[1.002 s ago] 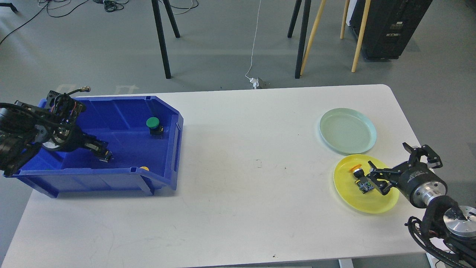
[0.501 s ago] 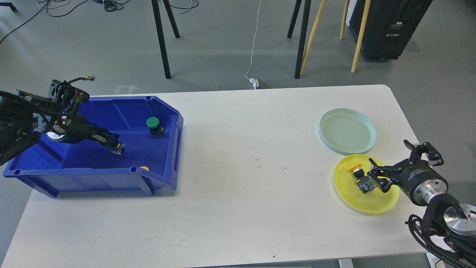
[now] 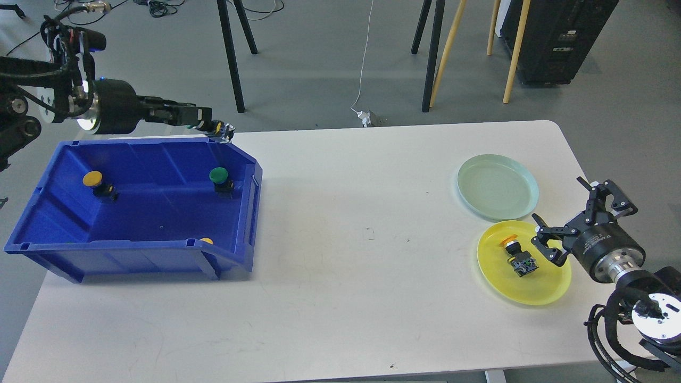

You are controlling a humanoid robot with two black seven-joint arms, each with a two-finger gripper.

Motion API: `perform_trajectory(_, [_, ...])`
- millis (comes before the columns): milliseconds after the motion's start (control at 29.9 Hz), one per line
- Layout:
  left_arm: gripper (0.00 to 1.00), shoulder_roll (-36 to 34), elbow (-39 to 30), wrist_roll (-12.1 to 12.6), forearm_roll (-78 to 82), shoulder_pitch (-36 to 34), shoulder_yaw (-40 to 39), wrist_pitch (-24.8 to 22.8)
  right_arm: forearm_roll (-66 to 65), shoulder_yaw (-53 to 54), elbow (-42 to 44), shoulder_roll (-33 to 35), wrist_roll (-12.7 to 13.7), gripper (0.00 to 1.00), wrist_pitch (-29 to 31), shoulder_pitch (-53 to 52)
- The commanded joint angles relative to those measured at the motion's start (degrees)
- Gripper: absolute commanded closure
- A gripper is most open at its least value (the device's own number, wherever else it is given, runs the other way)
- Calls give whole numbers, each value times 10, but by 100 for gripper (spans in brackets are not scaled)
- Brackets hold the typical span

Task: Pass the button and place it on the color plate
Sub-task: 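Lift the second button out of the bin with the left gripper, then extend the left arm with the button toward the right gripper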

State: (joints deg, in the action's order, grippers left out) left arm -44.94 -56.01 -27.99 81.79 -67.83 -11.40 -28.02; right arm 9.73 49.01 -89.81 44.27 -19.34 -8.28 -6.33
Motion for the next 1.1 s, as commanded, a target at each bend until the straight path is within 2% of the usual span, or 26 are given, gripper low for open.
perform_trajectory(0, [94, 35, -9, 0, -68, 4, -33, 0, -26, 4, 0, 10, -4, 0, 19, 0])
perform_trajectory(234, [94, 155, 13, 0, -183, 15, -57, 0, -197, 49, 2, 13, -9, 0, 25, -11])
perform_trajectory(367, [94, 232, 83, 0, -193, 30, -109, 0, -336, 55, 17, 1, -11, 0, 22, -48])
perform_trajectory(501, [94, 284, 118, 0, -190, 34, -120, 0, -387, 47, 31, -42, -25, 0, 22, -94])
perform_trajectory(768, [94, 318, 130, 0, -189, 45, -122, 0, -397, -100, 112, -117, -38, 0, 19, -265])
perform_trajectory(935, [94, 328, 136, 0, -190, 50, -124, 0, -399, -150, 136, -197, -43, 0, 18, -294])
perform_trajectory(1069, [93, 330, 142, 0, -190, 51, -132, 0, -398, -155, 138, -215, -55, 1, 17, -294])
